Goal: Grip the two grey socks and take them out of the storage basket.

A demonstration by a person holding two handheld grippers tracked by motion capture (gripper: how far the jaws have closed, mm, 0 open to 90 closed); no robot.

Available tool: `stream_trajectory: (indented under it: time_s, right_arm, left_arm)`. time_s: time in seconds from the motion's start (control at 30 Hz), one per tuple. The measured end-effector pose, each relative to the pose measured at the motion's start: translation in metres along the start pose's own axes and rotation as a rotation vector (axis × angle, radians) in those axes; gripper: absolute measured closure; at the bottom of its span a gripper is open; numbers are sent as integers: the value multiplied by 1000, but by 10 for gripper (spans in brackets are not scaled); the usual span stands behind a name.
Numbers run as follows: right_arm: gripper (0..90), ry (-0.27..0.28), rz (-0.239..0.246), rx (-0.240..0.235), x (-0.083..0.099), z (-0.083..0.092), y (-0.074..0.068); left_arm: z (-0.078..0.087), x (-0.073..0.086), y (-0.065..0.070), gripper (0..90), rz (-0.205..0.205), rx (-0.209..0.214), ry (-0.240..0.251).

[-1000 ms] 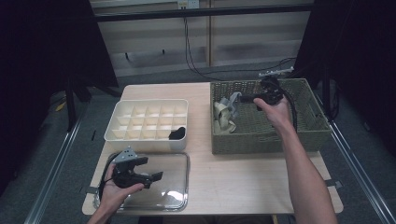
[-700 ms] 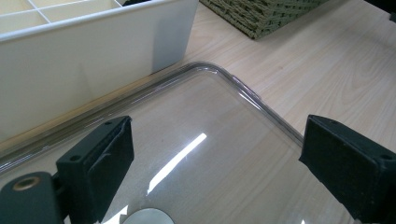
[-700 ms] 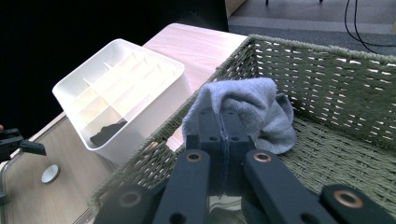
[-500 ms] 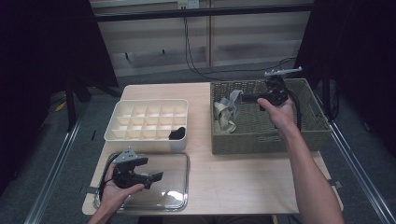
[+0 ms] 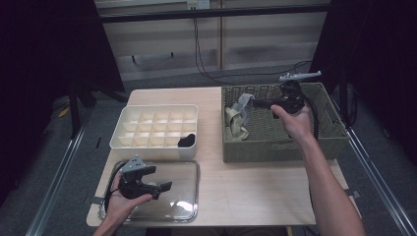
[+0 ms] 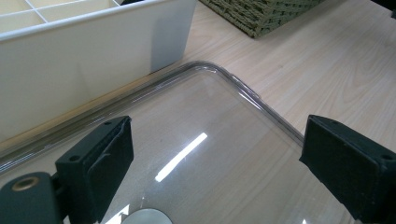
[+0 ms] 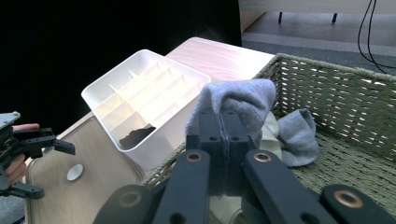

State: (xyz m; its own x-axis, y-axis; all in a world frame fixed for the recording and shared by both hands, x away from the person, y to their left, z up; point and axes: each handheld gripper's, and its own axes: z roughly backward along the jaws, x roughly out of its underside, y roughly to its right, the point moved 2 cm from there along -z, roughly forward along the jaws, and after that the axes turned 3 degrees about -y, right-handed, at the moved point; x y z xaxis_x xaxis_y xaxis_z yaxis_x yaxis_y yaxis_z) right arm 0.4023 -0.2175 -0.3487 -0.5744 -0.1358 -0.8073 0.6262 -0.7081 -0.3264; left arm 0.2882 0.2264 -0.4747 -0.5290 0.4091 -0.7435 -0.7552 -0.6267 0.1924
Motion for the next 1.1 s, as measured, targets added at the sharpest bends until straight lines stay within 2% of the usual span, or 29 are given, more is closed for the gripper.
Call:
stream_trajectory:
  time_s: [0.3,0.67,0.87,1.1]
  right_arm:
    - [900,20,18,-17,1,9,-16]
    - [899,50,35,-37,3,23,-29]
    - [899,73,36,-53,5,31,-42]
    - [899,74,63,-69,7,37,-61]
  left_arm:
    - [0,0,1,90,-5,-4,-3]
    - [-1,0,1,92,-2,-9,-4]
    - [-2,0,2,92,-3,-4,-3]
    - [-2,0,4,96,-8,-8,-4]
